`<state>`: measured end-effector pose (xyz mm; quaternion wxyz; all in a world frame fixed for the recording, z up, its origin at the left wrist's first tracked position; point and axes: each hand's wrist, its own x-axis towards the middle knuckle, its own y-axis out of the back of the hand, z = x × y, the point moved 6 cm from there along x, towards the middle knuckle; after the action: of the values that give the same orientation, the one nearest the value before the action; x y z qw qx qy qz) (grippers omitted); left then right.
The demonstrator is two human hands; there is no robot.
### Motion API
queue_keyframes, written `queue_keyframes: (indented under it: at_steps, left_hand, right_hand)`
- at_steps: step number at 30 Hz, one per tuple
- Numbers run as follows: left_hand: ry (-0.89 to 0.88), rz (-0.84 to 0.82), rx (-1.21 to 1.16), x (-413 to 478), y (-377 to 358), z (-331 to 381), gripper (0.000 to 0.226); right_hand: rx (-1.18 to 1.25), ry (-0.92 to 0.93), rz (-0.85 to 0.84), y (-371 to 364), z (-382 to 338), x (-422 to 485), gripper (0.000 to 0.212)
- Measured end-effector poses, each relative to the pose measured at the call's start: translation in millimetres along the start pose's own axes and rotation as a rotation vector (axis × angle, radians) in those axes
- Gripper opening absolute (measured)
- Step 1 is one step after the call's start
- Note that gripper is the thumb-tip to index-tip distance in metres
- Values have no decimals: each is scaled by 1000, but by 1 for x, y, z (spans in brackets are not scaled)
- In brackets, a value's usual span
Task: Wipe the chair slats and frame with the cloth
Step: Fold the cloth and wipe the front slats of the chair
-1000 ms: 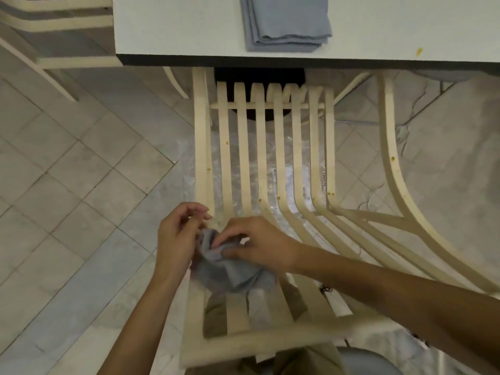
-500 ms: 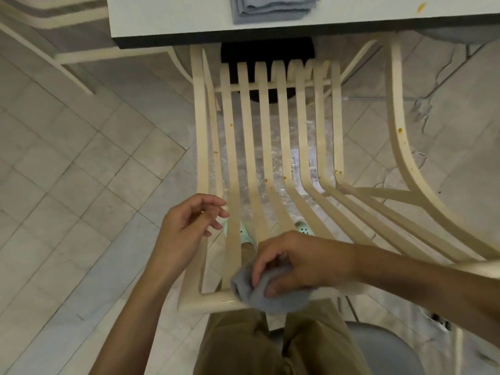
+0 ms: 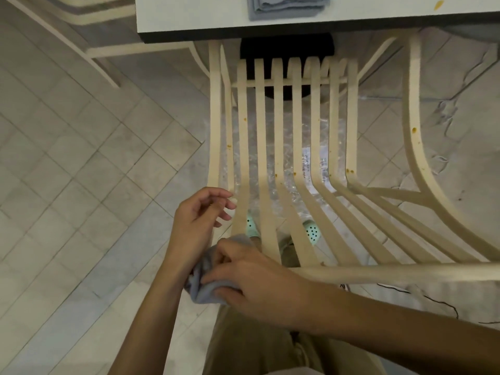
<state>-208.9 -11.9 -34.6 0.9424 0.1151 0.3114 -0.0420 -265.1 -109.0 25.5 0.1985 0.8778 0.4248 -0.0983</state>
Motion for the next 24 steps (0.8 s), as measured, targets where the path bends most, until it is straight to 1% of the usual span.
queue_keyframes:
  at_steps: [2, 4, 10, 12, 16, 21, 23, 24]
  left_hand:
    - [-7, 3, 1, -2, -2, 3, 21]
    - [-8, 10, 2, -4, -4, 3, 21]
    - [-23, -18, 65, -10, -22, 2, 23]
    - [-27, -33, 91, -10, -29, 4, 23]
    - [-42, -29, 115, -7, -37, 6, 23]
    - [-49, -30, 140, -6, -40, 5, 23]
    - [-44, -22, 133, -6, -40, 5, 23]
    - [-44, -21, 132, -6, -40, 4, 23]
  right_hand:
    - [-86, 2, 46, 1, 9, -11, 27]
    - [-160, -45, 48, 5, 23, -27, 30]
    - [-177, -216, 47, 30, 47, -76, 38]
    - [-185, -215, 29, 34, 52, -76, 39]
    - [-273, -147, -107, 23, 75, -50, 33]
    - [-382, -217, -178, 24, 132, -3, 24]
    - [-411, -249, -288, 17, 157, 16, 23]
    - [-452, -310, -367, 12, 172, 22, 25]
